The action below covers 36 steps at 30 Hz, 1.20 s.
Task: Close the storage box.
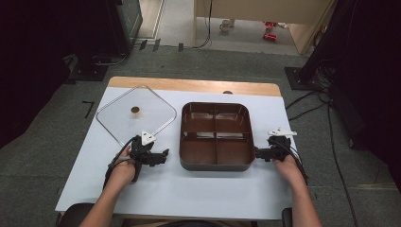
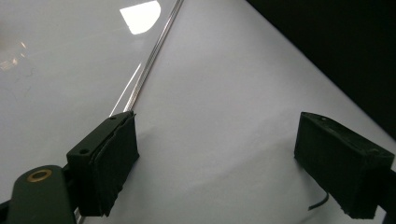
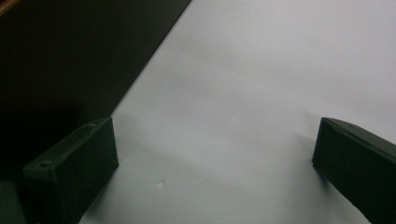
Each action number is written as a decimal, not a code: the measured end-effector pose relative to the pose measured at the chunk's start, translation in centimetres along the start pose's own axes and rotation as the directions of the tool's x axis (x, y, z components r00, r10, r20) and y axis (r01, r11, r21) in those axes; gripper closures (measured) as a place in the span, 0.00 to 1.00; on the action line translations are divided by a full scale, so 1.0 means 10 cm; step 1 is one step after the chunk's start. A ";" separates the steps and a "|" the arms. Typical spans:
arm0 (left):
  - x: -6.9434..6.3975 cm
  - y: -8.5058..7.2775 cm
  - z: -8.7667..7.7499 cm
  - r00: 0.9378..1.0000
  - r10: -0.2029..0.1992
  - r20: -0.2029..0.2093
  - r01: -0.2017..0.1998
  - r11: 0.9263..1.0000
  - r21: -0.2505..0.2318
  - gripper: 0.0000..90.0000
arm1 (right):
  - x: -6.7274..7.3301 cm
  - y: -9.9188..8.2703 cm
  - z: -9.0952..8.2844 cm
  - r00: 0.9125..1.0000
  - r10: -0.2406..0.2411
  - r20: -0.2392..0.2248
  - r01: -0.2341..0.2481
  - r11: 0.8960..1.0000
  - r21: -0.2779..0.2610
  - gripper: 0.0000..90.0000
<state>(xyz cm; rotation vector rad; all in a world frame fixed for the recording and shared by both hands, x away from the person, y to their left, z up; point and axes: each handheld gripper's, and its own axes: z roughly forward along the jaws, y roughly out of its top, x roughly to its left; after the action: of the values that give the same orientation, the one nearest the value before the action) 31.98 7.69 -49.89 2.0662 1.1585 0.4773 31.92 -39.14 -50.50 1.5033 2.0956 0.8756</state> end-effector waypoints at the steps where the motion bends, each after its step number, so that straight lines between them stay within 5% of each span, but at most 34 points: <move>1: 0.00 0.00 0.00 1.000 0.000 -0.001 0.000 1.000 0.000 0.15 | 0.00 0.00 0.00 1.000 0.000 0.000 0.000 1.000 0.000 0.00; 18: -0.03 0.02 0.02 1.000 0.024 -0.011 -0.024 0.999 0.022 0.13 | 0.00 0.00 0.00 1.000 0.000 0.000 0.000 1.000 0.002 0.00; 24: 0.00 0.06 0.02 0.999 0.038 0.011 -0.038 0.998 0.052 0.13 | 0.00 0.00 0.00 1.000 0.001 -0.001 -0.001 1.000 0.001 0.00; 28: 0.01 0.14 0.02 0.999 0.050 0.022 -0.052 0.992 0.118 0.14 | 0.00 0.00 0.00 1.000 0.000 -0.001 0.000 1.000 0.001 0.00; 30: 0.02 0.16 0.00 0.999 0.049 0.025 -0.051 0.990 0.130 0.21 | 0.00 0.00 0.00 1.000 0.001 -0.001 -0.001 1.000 0.001 0.00; 36: 0.07 0.25 -0.07 0.990 0.041 0.132 -0.063 0.984 0.164 0.28 | 0.00 0.00 0.00 1.000 0.001 -0.002 -0.001 1.000 0.002 0.00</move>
<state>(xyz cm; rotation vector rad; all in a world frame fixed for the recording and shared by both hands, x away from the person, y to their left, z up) 33.37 7.76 -47.60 2.2411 1.1030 0.2749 31.96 -39.15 -50.49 1.5046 2.0977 0.8759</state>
